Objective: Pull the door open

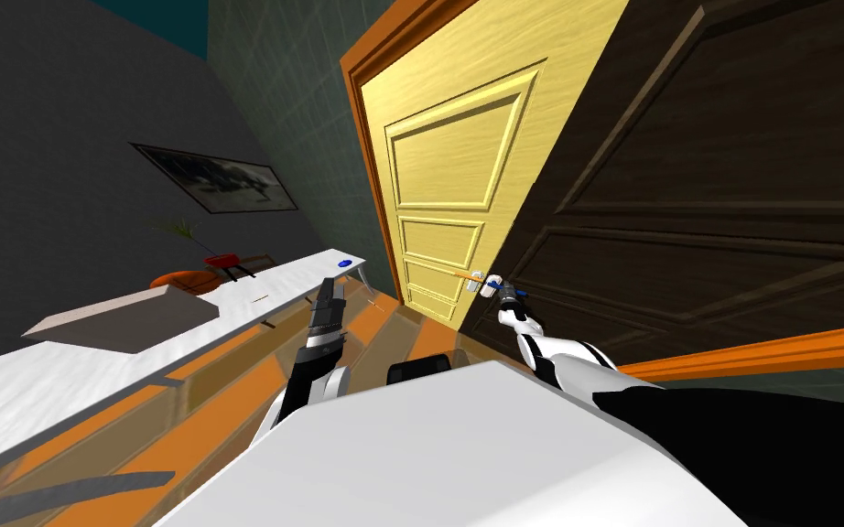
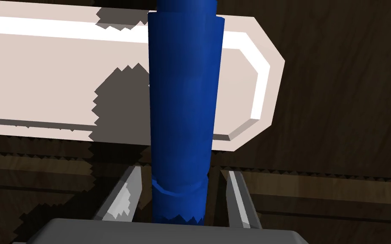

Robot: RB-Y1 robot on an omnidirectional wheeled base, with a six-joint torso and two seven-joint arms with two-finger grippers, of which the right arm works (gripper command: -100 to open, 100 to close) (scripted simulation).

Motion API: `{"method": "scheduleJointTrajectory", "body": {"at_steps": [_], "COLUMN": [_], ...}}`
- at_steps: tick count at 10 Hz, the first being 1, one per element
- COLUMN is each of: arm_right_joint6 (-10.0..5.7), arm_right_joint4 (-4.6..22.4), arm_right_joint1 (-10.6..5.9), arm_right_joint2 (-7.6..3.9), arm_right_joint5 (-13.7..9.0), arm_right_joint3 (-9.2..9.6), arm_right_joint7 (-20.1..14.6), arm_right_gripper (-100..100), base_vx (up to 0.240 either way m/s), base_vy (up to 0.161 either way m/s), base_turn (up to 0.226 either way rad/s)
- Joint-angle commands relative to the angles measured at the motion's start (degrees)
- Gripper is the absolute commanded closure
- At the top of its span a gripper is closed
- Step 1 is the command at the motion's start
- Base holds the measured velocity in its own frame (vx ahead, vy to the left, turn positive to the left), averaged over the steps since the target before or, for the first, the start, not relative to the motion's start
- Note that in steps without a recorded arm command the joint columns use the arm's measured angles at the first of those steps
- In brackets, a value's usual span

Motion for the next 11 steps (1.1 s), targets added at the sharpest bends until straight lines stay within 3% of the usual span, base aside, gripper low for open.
{"method": "scheduleJointTrajectory", "body": {"at_steps": [1,6,9,11], "arm_right_joint6": [0.06,0.17,0.29,0.44], "arm_right_joint4": [0.0,0.1,-0.1,-0.6], "arm_right_joint1": [0.06,0.49,0.64,0.31], "arm_right_joint2": [-0.02,-0.29,-0.39,0.0], "arm_right_joint5": [0.0,0.0,0.3,1.0], "arm_right_joint3": [-0.03,0.05,0.59,1.93], "arm_right_joint7": [0.0,-0.2,-0.7,-1.5], "arm_right_gripper": [100,100,100,100], "base_vx": [-0.031,-0.026,-0.158,-0.213], "base_vy": [-0.012,-0.014,-0.057,-0.024], "base_turn": [0.005,0.001,-0.002,0.045]}}
